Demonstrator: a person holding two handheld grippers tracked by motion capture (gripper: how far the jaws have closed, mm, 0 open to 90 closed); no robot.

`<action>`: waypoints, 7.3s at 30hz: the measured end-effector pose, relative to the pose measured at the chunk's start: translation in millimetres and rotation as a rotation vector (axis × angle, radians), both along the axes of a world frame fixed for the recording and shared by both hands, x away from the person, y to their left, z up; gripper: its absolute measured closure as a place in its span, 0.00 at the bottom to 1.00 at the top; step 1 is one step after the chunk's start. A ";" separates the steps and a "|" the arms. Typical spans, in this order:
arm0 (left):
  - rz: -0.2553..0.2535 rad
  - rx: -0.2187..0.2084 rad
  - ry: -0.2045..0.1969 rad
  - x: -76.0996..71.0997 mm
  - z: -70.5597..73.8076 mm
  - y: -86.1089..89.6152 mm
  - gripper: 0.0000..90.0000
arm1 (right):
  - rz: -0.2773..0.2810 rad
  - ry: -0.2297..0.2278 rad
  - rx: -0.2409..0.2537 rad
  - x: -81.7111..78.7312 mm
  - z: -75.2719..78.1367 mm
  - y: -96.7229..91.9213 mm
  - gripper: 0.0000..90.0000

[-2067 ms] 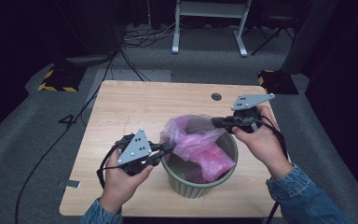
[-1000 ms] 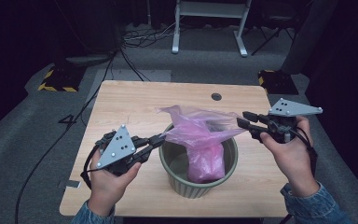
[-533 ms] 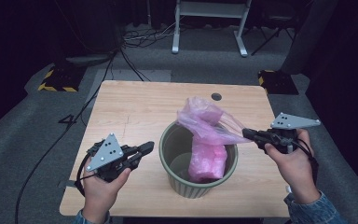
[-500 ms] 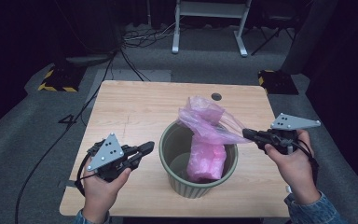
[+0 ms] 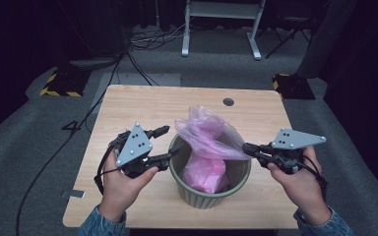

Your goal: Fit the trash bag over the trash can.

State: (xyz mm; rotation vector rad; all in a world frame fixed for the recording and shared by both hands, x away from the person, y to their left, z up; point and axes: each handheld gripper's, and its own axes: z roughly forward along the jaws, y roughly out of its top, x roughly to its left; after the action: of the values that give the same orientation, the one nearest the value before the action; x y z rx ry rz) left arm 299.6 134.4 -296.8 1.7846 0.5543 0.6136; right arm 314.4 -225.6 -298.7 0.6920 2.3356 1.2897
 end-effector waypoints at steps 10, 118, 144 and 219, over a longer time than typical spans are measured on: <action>-0.053 0.025 0.018 37.9 3.9 -16.7 0.43 | 0.053 0.017 0.009 -0.9 5.7 12.3 0.96; -0.021 -0.038 0.107 -24.7 -45.7 61.1 1.00 | -0.053 0.058 0.058 32.1 7.9 -41.6 1.00; -0.016 -0.091 0.113 -23.0 -36.0 61.9 0.43 | 0.010 0.023 -0.004 95.1 -10.7 9.8 0.42; -0.025 -0.066 0.122 -1.3 -26.2 48.5 1.00 | 0.031 0.191 0.003 80.7 -1.1 -41.7 1.00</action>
State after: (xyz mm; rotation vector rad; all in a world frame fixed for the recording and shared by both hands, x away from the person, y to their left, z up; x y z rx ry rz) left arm 298.3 182.9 -322.9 1.7721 0.6273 0.4657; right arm 395.1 -267.2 -299.9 0.8150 2.5043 1.2921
